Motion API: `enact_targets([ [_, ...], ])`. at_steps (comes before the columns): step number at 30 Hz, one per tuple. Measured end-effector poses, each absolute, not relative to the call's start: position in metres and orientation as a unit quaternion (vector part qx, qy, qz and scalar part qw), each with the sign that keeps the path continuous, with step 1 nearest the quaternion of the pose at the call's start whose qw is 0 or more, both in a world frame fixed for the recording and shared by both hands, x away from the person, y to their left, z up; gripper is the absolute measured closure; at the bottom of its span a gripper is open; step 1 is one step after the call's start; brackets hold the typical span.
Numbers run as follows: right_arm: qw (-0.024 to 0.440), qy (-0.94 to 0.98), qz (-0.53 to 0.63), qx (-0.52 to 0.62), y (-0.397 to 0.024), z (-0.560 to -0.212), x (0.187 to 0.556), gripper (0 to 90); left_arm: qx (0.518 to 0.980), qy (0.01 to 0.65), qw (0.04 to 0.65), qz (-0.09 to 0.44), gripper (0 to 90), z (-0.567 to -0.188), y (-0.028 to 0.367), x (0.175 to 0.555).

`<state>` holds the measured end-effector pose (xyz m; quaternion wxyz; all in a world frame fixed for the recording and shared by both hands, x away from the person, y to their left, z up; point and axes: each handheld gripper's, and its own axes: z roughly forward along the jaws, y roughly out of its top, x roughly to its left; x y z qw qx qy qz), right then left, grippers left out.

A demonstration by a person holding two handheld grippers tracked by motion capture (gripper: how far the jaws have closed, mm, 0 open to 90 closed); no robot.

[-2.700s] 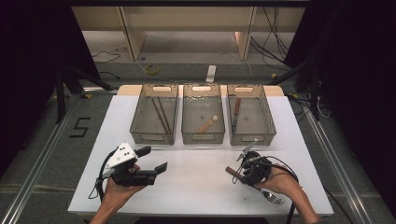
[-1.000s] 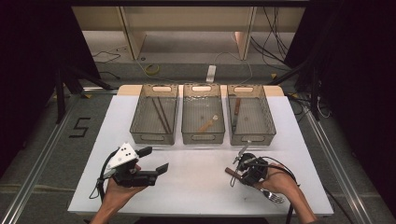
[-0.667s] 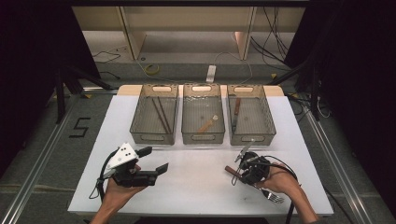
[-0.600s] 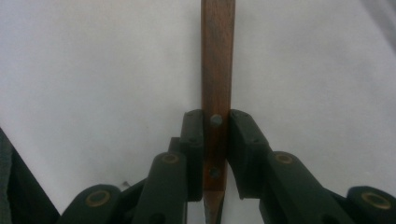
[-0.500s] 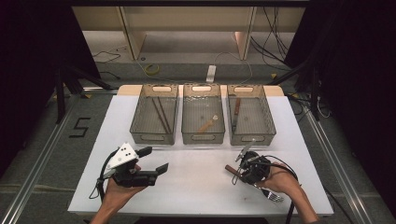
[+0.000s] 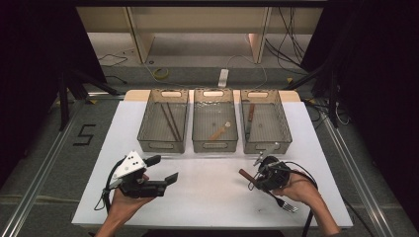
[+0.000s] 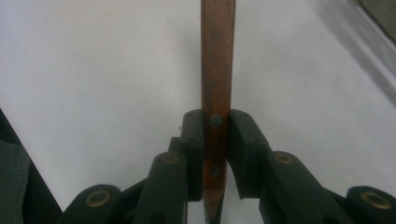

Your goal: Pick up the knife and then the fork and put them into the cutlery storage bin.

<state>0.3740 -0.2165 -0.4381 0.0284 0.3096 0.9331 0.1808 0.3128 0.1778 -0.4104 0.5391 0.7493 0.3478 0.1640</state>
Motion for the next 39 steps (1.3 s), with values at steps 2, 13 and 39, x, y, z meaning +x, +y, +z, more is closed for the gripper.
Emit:
enact_targets([
  [2,0.027,0.932,0.186,0.311,-0.217,-0.437,0.374,77.2,0.75,0.347,0.539,0.164,15.6,-0.411,0.178,0.313],
  [13,0.046,0.912,0.225,0.339,-0.228,-0.427,0.379,77.2,0.747,0.35,0.541,0.166,15.6,-0.41,0.179,0.313],
  [39,0.069,0.878,0.287,0.377,-0.243,-0.407,0.395,77.5,0.747,0.353,0.539,0.164,15.6,-0.411,0.18,0.314],
])
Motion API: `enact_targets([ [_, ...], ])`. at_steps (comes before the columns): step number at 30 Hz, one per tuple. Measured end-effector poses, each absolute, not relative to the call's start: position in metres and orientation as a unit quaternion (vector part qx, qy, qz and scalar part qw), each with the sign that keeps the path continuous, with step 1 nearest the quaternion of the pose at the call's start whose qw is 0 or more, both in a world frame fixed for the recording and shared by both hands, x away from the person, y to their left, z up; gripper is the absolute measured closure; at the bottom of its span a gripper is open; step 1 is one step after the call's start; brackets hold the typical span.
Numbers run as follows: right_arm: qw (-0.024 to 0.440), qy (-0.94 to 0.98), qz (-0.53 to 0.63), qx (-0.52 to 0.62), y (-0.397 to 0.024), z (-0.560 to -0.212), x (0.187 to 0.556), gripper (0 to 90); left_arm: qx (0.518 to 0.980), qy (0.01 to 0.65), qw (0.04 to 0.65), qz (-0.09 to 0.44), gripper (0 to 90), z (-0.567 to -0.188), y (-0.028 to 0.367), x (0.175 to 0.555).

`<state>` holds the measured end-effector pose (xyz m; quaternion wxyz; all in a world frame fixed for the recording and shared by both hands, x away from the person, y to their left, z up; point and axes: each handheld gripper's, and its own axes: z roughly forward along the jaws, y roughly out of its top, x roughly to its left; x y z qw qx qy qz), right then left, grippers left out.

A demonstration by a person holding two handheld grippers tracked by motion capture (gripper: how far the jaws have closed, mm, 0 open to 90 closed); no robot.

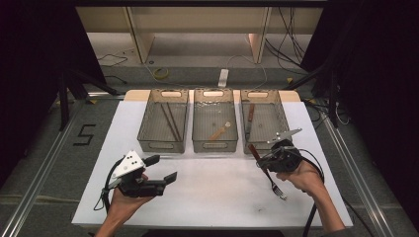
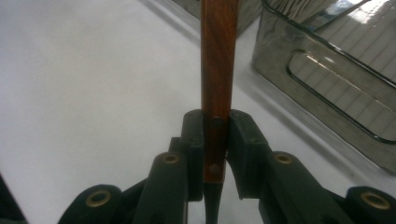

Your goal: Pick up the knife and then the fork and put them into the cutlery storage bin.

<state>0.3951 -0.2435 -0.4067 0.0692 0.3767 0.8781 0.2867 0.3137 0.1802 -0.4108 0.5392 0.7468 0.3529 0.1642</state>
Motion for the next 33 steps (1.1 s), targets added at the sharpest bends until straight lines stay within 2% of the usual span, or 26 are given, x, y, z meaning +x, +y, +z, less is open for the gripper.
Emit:
enact_targets([
  [11,0.098,0.849,0.331,0.4,-0.26,-0.379,0.409,77.5,0.747,0.355,0.538,0.164,15.6,-0.411,0.18,0.314],
  [33,0.143,0.812,0.357,0.439,-0.257,-0.306,0.489,77.3,0.743,0.357,0.542,0.163,15.6,-0.411,0.181,0.314],
])
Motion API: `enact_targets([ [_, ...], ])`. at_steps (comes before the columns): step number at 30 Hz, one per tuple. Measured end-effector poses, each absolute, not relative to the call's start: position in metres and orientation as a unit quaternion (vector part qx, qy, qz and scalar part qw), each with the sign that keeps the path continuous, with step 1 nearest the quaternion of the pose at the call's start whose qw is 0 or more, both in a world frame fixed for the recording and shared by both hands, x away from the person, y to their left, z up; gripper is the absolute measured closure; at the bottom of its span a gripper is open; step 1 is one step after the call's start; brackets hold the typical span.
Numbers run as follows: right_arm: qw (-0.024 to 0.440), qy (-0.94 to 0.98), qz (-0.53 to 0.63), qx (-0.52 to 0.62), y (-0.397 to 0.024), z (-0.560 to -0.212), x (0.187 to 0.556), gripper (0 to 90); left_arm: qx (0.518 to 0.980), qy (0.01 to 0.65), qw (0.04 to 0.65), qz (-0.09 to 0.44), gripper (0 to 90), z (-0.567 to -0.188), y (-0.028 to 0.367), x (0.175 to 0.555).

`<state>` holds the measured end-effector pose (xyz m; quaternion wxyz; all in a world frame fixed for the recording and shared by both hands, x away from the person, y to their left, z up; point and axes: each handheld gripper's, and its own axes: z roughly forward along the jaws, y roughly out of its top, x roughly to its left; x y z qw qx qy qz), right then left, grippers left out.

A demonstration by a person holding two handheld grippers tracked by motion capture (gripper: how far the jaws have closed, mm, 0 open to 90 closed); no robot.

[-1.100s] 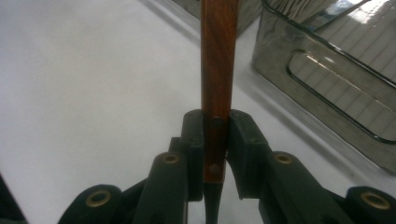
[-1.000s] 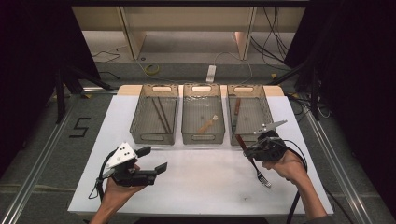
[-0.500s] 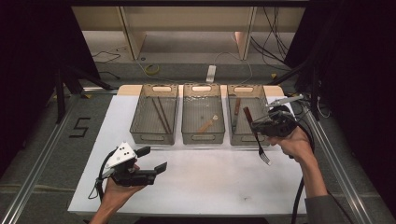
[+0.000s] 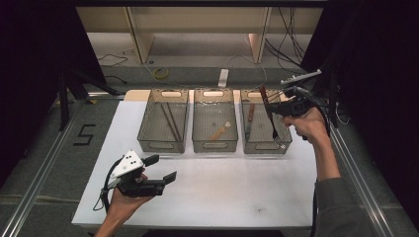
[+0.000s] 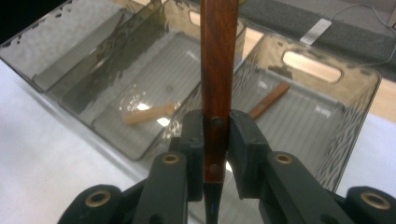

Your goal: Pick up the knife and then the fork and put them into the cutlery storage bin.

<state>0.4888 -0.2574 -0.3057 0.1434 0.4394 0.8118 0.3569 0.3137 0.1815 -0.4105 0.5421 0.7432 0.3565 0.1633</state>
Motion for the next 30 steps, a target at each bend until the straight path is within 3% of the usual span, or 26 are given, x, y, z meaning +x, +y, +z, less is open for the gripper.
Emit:
enact_targets([
  [9,0.148,0.801,0.356,0.458,-0.25,-0.305,0.518,77.3,0.742,0.356,0.544,0.162,15.6,-0.41,0.181,0.313],
  [30,0.139,0.772,0.337,0.521,-0.253,-0.352,0.551,77.1,0.742,0.357,0.546,0.154,15.6,-0.411,0.182,0.313],
])
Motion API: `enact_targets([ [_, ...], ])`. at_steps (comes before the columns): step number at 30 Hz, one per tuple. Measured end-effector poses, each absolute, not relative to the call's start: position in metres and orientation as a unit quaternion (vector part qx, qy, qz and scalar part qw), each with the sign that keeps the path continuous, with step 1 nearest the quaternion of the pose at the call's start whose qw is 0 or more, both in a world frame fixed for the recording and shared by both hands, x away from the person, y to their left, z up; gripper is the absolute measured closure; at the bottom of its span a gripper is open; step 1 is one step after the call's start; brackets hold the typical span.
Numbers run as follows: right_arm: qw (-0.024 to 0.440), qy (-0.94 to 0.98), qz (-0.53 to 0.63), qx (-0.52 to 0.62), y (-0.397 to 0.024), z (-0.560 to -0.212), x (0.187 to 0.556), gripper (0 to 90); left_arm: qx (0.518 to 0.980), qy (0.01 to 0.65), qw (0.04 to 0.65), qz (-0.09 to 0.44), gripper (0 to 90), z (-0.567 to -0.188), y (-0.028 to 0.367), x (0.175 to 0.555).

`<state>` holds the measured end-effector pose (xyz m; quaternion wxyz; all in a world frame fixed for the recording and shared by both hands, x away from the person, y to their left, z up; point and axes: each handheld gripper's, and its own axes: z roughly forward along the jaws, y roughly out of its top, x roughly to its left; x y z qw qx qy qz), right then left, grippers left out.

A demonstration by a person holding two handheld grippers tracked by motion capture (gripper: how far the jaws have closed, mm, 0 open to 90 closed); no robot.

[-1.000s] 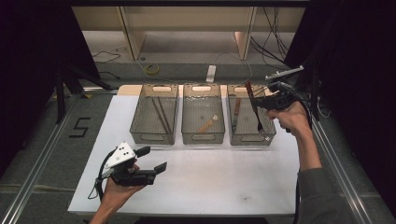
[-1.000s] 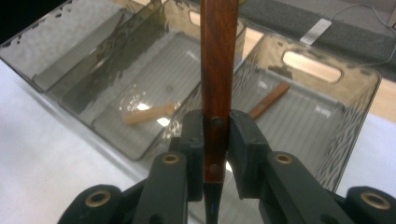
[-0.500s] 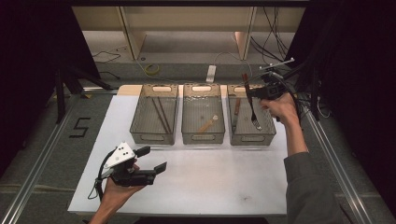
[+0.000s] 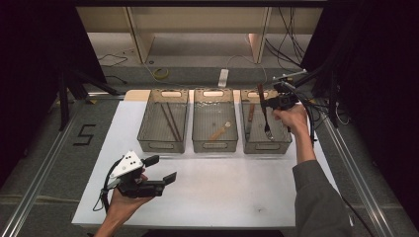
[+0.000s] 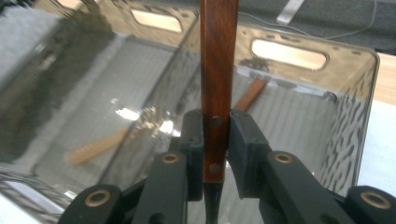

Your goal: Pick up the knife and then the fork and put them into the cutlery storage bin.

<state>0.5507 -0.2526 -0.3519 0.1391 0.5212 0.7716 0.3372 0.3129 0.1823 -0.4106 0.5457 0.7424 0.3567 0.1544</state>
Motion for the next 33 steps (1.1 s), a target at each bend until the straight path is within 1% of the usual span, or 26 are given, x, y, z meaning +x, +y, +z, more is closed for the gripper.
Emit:
enact_targets([
  [6,0.134,0.77,0.319,0.536,-0.253,-0.368,0.553,75.8,0.742,0.357,0.546,0.156,15.6,-0.41,0.182,0.313],
  [7,0.133,0.766,0.318,0.543,-0.253,-0.369,0.553,72.6,0.742,0.357,0.546,0.155,15.6,-0.41,0.183,0.313],
  [9,0.113,0.769,0.314,0.545,-0.254,-0.37,0.555,58.9,0.742,0.357,0.546,0.156,15.6,-0.41,0.183,0.313],
  [11,0.117,0.771,0.306,0.546,-0.253,-0.368,0.555,49.0,0.741,0.358,0.546,0.156,15.6,-0.41,0.183,0.312],
  [13,0.117,0.769,0.314,0.544,-0.254,-0.365,0.553,44.8,0.741,0.357,0.547,0.157,15.6,-0.41,0.183,0.313],
  [19,0.129,0.778,0.321,0.524,-0.253,-0.354,0.541,39.8,0.741,0.359,0.546,0.157,15.6,-0.41,0.183,0.312],
  [25,0.13,0.777,0.36,0.5,-0.248,-0.342,0.521,36.8,0.742,0.358,0.544,0.16,15.6,-0.41,0.183,0.313],
  [28,0.115,0.774,0.386,0.488,-0.244,-0.343,0.507,35.1,0.741,0.359,0.545,0.159,15.6,-0.41,0.183,0.313],
  [33,0.128,0.766,0.409,0.48,-0.24,-0.349,0.481,32.3,0.742,0.361,0.543,0.158,15.6,-0.411,0.183,0.313],
])
